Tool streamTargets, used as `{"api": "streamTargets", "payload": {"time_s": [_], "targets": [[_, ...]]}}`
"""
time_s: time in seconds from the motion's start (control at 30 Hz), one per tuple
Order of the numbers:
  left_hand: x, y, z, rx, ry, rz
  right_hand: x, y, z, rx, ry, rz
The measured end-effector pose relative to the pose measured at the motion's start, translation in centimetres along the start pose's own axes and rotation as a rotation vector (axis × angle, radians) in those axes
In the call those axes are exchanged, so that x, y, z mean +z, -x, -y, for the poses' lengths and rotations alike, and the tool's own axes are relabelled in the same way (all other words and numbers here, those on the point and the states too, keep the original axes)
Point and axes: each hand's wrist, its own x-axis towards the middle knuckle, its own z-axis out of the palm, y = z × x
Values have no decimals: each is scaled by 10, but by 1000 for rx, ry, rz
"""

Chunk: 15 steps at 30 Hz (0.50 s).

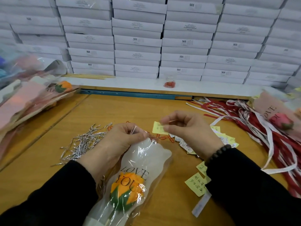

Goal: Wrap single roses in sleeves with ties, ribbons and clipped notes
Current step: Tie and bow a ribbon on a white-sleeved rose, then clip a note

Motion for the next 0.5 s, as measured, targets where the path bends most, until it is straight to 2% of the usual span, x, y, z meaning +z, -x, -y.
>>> {"api": "streamTargets", "payload": {"time_s": [0.17, 0.5], "targets": [[2, 0, 2, 5, -9, 2, 21, -7, 1, 19, -63, 56], [3, 1, 0, 20, -46, 3, 28, -5, -10, -14, -37, 46]]}}
